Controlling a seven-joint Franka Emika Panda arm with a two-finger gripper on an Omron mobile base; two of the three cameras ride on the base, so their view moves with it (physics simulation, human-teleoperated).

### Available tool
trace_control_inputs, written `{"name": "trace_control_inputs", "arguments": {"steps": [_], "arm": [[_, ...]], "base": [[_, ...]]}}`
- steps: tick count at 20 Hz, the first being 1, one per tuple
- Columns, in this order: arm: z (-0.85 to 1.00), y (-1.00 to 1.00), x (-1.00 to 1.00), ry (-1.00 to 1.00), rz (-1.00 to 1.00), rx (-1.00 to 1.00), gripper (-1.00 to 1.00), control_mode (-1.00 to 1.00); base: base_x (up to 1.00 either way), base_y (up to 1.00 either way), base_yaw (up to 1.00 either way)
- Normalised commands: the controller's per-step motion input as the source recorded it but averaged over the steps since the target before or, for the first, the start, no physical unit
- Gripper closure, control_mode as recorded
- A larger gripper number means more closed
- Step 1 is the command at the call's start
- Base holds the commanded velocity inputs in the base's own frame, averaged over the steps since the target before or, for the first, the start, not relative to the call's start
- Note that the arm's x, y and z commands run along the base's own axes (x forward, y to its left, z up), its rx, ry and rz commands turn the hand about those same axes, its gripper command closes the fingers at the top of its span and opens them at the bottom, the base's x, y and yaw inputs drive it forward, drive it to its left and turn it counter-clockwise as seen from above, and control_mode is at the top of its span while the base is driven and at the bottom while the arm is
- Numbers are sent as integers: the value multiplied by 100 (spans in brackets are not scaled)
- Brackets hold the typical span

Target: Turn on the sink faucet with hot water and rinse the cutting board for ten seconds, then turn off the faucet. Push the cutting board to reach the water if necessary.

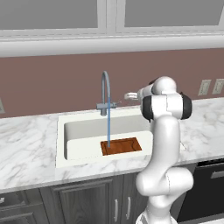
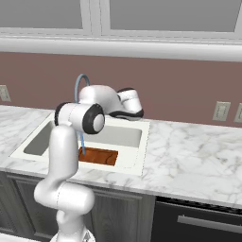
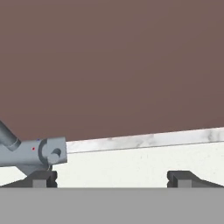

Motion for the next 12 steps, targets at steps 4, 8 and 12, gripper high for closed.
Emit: {"name": "trace_control_inputs", "arguments": {"steps": [4, 8, 12], "arm": [[0, 0, 0, 1, 1, 0, -100, -100], [4, 0, 0, 4, 0, 0, -100, -100], [8, 0, 0, 7, 0, 0, -100, -100]], "base": [[0, 0, 0], [0, 0, 0], [0, 0, 0]]}}
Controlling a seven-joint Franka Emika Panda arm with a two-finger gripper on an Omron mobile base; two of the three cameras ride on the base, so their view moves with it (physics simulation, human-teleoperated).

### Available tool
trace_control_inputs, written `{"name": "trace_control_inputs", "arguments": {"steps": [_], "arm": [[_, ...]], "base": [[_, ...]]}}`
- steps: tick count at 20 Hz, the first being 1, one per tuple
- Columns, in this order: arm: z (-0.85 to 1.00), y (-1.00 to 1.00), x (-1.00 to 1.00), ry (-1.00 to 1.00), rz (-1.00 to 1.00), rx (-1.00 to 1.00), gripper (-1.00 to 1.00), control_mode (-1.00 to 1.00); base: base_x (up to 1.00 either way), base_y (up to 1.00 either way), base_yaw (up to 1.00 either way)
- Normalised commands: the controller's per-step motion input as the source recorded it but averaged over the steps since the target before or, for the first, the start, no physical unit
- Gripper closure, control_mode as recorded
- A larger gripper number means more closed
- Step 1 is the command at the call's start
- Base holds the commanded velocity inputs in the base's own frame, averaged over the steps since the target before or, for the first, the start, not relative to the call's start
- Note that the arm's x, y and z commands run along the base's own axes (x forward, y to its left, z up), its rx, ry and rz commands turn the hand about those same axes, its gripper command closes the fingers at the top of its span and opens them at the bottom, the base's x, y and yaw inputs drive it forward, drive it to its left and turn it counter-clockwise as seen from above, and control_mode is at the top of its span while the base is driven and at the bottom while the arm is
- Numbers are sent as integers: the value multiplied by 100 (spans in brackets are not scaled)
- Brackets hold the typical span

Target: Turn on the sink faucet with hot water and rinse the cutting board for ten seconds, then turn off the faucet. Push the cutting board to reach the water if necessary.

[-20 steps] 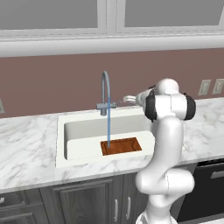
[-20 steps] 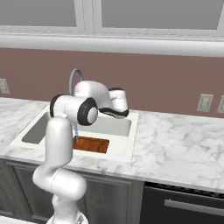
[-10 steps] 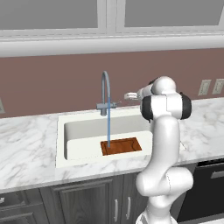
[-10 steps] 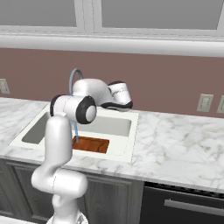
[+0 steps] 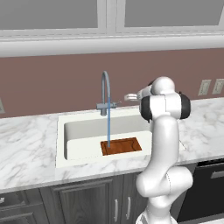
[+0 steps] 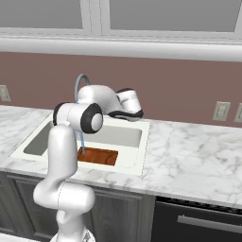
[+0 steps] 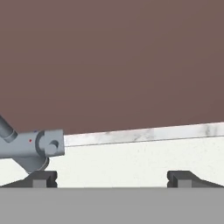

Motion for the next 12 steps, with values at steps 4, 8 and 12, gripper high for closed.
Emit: {"name": "trace_control_inputs", "arguments": {"steps": [4, 8, 12], "arm": [[15, 0, 0, 8, 0, 0, -100, -100], [9, 0, 0, 7, 0, 0, -100, -100], [7, 0, 0, 2, 0, 0, -100, -100]], "base": [[0, 0, 0], [0, 0, 0], [0, 0, 0]]}}
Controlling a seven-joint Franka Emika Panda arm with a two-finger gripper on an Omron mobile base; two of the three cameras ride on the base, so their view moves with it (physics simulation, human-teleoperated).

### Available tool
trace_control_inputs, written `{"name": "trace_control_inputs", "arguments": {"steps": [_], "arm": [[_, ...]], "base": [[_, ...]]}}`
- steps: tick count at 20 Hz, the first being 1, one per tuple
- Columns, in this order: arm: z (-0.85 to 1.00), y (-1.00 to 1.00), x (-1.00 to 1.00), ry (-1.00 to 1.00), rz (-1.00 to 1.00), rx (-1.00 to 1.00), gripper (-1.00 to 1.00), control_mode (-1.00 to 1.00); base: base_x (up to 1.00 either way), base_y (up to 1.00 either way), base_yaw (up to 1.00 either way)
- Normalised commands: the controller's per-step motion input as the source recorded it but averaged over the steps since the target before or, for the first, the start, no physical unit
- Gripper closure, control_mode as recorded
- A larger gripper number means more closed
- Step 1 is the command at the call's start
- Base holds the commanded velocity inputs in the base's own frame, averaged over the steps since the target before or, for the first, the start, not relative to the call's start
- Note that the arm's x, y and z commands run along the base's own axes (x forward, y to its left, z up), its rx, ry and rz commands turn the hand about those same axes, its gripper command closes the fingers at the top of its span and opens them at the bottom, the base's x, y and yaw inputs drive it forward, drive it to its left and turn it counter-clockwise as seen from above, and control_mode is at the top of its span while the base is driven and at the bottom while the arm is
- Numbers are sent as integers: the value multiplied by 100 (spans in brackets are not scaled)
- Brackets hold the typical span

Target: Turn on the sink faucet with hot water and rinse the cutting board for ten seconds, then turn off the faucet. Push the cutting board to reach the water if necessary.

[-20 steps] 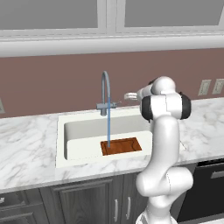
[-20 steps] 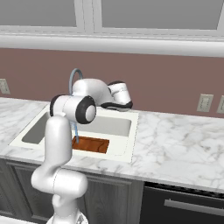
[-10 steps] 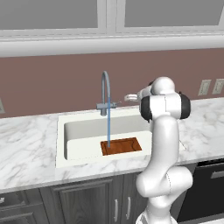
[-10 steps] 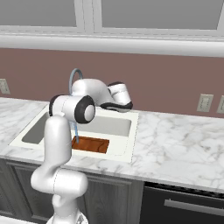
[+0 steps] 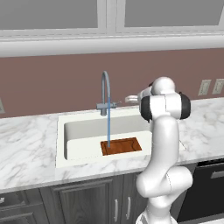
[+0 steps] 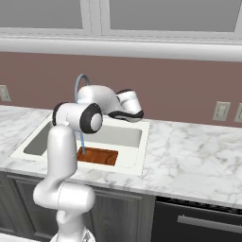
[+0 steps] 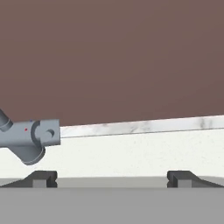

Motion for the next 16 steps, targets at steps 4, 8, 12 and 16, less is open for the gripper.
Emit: {"name": "trace_control_inputs", "arguments": {"steps": [4, 8, 12, 16], "arm": [[17, 4, 0, 0, 0, 0, -100, -100], [21, 9, 0, 0, 0, 0, -100, -100], [16, 8, 0, 0, 0, 0, -100, -100], [6, 11, 0, 0, 0, 0, -100, -100]], "base": [[0, 0, 0], [0, 0, 0], [0, 0, 0], [0, 0, 0]]}}
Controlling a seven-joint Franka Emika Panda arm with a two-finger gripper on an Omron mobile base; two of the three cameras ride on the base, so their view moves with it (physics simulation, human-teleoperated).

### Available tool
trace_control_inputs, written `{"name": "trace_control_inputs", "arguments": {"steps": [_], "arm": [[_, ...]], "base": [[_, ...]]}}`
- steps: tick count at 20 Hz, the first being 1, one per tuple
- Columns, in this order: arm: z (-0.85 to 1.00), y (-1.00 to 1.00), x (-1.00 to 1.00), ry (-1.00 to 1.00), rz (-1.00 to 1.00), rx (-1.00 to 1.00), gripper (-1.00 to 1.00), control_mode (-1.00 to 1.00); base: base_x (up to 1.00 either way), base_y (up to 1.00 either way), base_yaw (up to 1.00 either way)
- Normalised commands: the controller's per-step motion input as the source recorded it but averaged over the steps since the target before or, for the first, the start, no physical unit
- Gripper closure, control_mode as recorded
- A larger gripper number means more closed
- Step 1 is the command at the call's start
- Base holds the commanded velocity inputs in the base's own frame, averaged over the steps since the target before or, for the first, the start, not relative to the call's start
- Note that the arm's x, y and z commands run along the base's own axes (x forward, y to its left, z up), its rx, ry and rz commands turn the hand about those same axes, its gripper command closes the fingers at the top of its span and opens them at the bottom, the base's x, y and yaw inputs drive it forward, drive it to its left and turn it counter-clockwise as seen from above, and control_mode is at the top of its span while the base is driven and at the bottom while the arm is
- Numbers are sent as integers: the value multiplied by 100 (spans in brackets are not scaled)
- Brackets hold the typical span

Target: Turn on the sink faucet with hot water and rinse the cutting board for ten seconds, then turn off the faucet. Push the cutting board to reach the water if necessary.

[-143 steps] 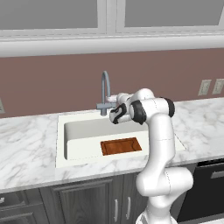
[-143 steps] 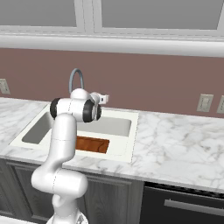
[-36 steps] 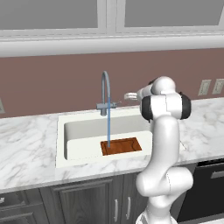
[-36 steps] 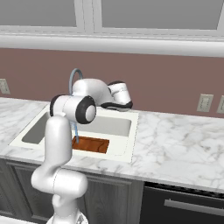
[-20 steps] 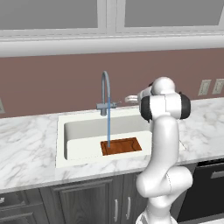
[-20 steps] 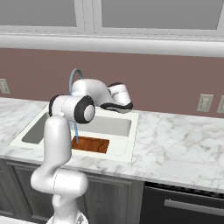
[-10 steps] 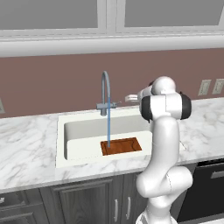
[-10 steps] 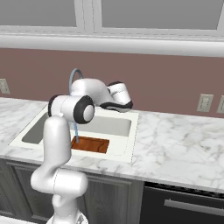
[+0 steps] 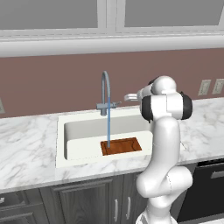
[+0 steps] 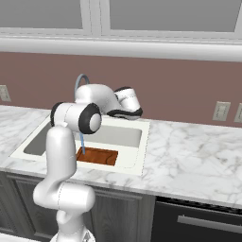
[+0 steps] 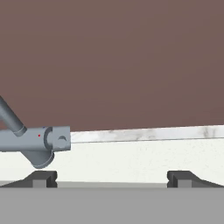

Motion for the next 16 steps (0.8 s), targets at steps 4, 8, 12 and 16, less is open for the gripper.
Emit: {"name": "trace_control_inputs", "arguments": {"steps": [4, 8, 12, 16], "arm": [[0, 12, 0, 0, 0, 0, -100, -100], [0, 6, 0, 0, 0, 0, -100, -100], [0, 0, 0, 0, 0, 0, -100, -100], [0, 0, 0, 0, 0, 0, -100, -100]], "base": [[0, 0, 0], [0, 0, 0], [0, 0, 0], [0, 0, 0]]}}
